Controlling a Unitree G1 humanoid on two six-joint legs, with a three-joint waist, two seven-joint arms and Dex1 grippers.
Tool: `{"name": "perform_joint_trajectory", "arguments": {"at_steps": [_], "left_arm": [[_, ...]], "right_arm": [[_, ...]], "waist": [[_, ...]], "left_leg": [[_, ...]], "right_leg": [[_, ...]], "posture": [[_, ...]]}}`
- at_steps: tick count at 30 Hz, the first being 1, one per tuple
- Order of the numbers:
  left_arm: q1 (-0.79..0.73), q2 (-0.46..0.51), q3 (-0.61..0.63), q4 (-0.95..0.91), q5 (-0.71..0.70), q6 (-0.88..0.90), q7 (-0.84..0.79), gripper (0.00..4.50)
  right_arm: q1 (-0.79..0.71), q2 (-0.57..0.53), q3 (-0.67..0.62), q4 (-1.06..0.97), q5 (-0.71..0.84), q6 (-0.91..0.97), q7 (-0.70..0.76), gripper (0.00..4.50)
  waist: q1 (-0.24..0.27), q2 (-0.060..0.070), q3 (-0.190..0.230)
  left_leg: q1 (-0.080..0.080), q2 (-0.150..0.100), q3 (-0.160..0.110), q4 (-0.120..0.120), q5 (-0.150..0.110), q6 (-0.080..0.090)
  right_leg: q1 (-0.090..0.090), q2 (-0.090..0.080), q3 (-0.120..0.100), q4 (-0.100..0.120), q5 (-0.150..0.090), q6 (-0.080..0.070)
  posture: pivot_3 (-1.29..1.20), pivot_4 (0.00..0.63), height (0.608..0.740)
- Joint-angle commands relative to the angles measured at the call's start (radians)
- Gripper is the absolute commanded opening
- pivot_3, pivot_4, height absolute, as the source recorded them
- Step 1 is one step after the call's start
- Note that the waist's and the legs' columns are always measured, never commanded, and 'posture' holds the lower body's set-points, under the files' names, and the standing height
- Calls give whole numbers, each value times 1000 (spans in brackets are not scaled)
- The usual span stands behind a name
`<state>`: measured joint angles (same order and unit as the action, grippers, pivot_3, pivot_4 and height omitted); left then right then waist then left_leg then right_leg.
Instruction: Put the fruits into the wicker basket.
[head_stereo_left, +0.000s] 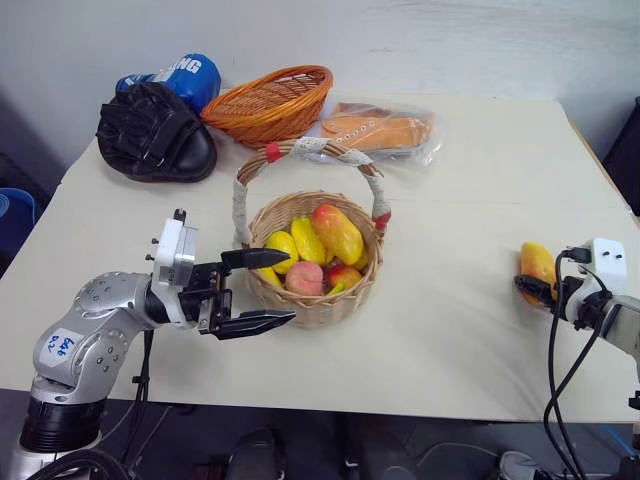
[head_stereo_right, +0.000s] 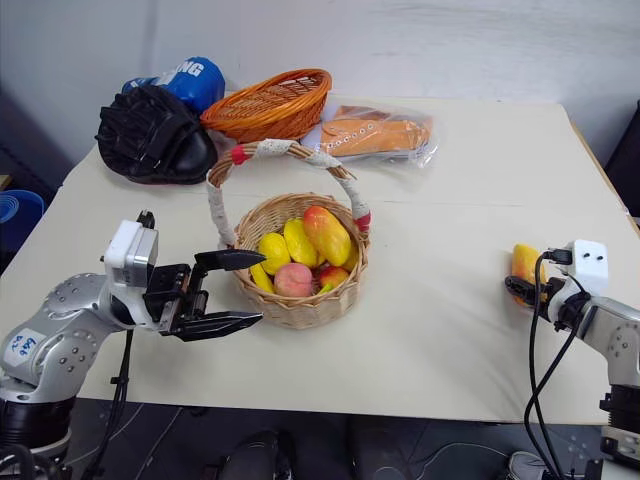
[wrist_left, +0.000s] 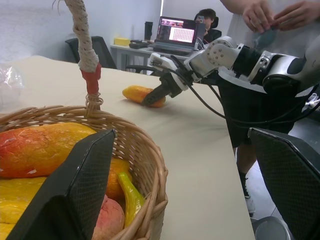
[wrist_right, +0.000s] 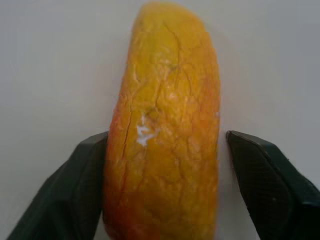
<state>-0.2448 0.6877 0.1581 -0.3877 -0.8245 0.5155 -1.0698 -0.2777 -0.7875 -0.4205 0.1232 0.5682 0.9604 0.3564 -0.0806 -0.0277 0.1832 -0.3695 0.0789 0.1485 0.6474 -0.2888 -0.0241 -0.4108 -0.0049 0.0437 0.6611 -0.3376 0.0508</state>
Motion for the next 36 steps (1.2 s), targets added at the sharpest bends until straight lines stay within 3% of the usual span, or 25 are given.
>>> {"name": "perform_joint_trajectory", "arguments": {"at_steps": [1, 2, 5, 8, 10, 14, 19, 24, 27, 31, 36], "left_arm": [[7, 19, 36, -44, -25, 2, 3, 4500], [13, 22, 44, -48, -33, 7, 6, 4500], [41, 29, 77, -55, -59, 23, 15, 4500], [63, 35, 107, -51, -60, 14, 16, 4500], [85, 39, 134, -49, -63, 16, 23, 4500], [161, 50, 193, -16, -40, 4, 24, 4500], [227, 52, 237, -22, -26, -14, 35, 4500], [278, 36, 249, -72, -39, -9, 66, 4500], [262, 20, 231, -75, -34, -14, 90, 4500], [269, 17, 228, -84, -37, -14, 96, 4500], [289, 27, 267, -75, -44, -22, 93, 4500]], "right_arm": [[-2, -50, 1, -36, -17, -102, 117, 2206], [16, -64, -7, -87, 15, -140, 213, 1919], [103, -123, -24, -288, 162, -164, 522, 1827], [162, -249, 28, -467, 284, -50, 696, 1827], [133, -287, 69, -569, 365, -6, 736, 1827], [-66, -139, 191, -720, 500, 10, 572, 1827], [-314, 76, 422, -696, 384, 26, 372, 1827], [-411, 267, 573, -607, 210, -11, 188, 1827], [-419, 292, 635, -593, 135, -49, 205, 2869], [-356, 252, 596, -632, 125, -146, 314, 4287], [-176, 117, 377, -694, 300, -180, 517, 4451]], "waist": [[-3, 0, 0], [-3, 1, 1], [-2, 4, 2], [-2, 4, 2], [-2, 2, 3], [-15, -5, 4], [-15, -5, 5], [-3, -6, 4], [3, -6, 4], [0, -6, 4], [4, -6, 4]], "left_leg": [[0, 0, 0, 0, 0, 0], [0, 0, 1, 0, 0, 0], [0, 0, 1, -1, 0, 0], [0, 3, -1, -1, -1, -2], [0, 3, -1, 0, -1, -2], [1, 3, -1, 0, -1, -1], [-1, 3, -1, -1, -1, -1], [-4, 3, 0, -1, -3, -1], [-8, 3, 0, 0, -3, 0], [-8, 3, 0, 0, -3, 0], [-8, 3, -1, -1, -4, 1]], "right_leg": [[0, 0, 0, 0, 0, 0], [0, 0, 0, 0, 0, 0], [-1, 1, 1, 0, -1, 1], [0, 3, 0, 0, -1, 2], [0, 3, 0, -1, -1, 1], [1, 2, 0, -1, 0, 0], [-3, 1, 0, 0, 1, -1], [-4, -2, -4, -2, -1, -3], [-7, -3, -5, -2, -1, -3], [-7, -3, -5, -3, -1, -3], [-6, -3, -6, -4, -1, -3]], "posture": [[0, 150, 740], [0, 150, 740], [0, 150, 740], [0, 150, 740], [0, 150, 740], [0, 150, 740], [0, 150, 740], [0, 150, 740], [0, 150, 740], [0, 150, 740], [0, 150, 740]]}}
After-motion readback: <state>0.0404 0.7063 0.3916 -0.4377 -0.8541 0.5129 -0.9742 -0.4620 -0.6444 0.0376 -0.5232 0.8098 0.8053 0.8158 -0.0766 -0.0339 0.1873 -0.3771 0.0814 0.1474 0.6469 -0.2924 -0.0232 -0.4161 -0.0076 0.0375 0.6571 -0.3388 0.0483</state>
